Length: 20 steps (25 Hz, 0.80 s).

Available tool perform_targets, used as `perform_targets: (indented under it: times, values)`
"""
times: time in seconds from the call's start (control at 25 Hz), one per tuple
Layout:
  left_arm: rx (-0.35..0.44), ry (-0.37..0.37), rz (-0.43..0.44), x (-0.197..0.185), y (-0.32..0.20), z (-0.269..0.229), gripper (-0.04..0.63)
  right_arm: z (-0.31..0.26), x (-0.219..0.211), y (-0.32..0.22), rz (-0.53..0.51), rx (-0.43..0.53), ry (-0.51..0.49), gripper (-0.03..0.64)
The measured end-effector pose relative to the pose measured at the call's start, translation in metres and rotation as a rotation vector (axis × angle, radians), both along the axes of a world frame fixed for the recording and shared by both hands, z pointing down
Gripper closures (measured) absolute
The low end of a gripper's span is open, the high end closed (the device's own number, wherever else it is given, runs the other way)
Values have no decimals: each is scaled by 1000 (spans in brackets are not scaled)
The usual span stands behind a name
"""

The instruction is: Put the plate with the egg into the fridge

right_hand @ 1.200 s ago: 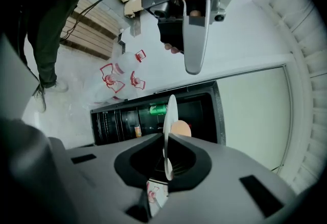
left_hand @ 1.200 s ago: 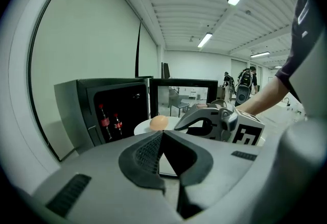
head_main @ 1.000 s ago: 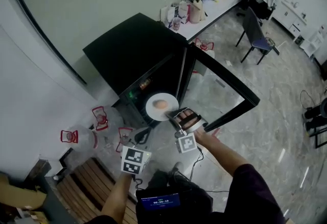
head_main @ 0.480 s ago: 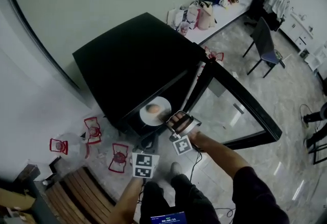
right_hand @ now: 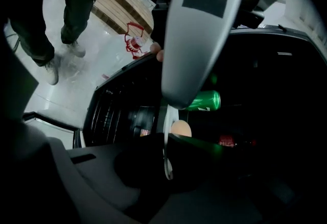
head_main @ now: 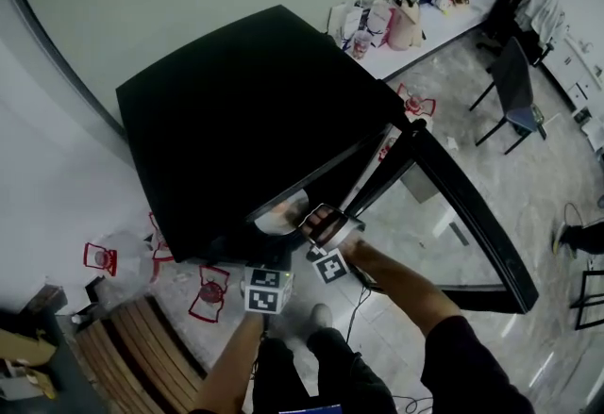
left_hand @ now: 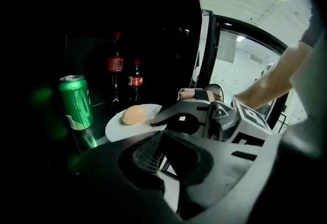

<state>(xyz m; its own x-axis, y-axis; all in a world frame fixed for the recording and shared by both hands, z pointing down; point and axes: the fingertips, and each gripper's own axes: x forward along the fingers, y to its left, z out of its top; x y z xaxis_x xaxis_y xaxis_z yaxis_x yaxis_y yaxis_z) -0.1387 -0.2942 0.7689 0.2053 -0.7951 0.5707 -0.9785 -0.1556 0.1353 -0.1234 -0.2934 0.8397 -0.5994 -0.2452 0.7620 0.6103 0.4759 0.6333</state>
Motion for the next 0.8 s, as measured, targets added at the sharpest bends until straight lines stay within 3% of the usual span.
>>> perform_targets:
  times: [0.36, 0.8]
  values:
    - [-88, 14, -47, -7, -20, 23, 586, -6, -21, -3, -27, -28, -63, 588]
    - [-79, -54, -125, -24, -44, 20, 586, -16, -31, -14, 33, -5, -86, 500]
